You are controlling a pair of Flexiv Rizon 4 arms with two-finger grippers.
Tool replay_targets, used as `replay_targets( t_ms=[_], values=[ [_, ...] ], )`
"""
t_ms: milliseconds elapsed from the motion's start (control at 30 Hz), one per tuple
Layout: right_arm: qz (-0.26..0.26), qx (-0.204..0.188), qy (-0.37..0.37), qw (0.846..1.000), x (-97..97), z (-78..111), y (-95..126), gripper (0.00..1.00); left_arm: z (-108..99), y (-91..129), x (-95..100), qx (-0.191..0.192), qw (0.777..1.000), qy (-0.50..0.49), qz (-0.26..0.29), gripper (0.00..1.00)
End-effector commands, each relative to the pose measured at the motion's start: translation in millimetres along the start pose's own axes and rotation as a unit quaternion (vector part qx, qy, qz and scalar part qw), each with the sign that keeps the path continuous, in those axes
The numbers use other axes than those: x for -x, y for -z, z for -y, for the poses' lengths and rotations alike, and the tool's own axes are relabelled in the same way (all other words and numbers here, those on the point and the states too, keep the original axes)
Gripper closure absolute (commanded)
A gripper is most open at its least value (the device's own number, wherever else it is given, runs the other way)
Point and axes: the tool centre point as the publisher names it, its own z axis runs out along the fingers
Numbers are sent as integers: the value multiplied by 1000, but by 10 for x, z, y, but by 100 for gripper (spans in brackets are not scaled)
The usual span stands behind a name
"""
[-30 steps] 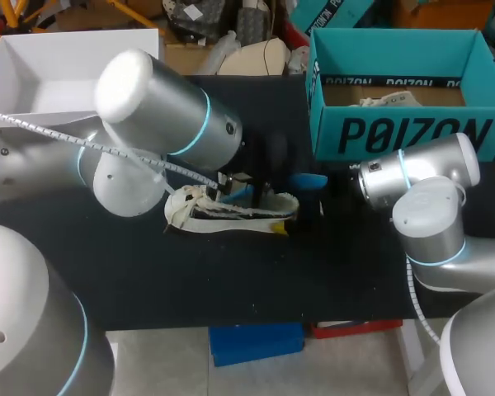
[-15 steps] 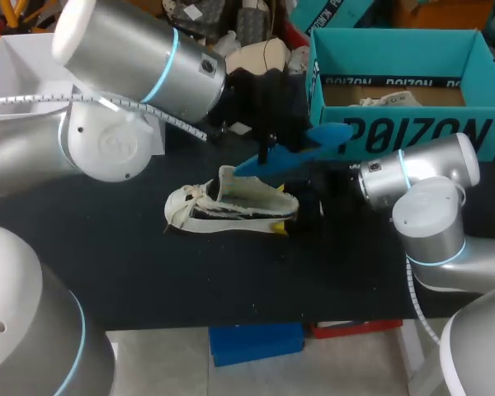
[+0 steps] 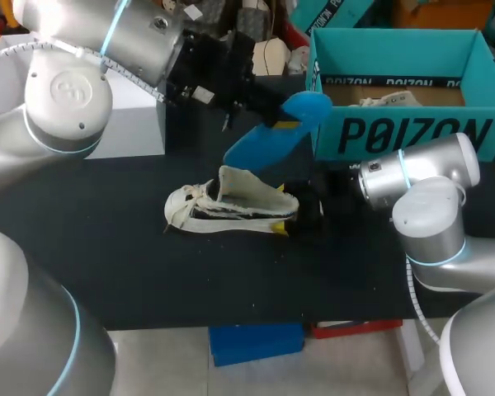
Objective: Take the shoe out of the shoebox, open the shoe tongue, remove and reinsert the insole, then place the shoe into the shoebox
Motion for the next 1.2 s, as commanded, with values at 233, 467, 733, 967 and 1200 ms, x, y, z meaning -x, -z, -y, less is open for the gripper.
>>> replay_targets(
  t_ms=[233,467,733,967,1200],
  values=[
    [0,-1,-1,1000,9,30,-9,100,60,67,-147,-58,995,76,16,100],
    [0,-1,-1,1000,9,30,-9,100,495,189,-376,-154,972,173,35,100],
    [0,-1,-1,1000,9,30,-9,100,1001,389,-484,-239,933,265,51,100],
    [0,-1,-1,1000,9,30,-9,100,1373,585,-565,-294,911,285,43,100],
    [0,-1,-1,1000,9,30,-9,100,1750,734,-734,-326,903,281,7,100]
  ],
)
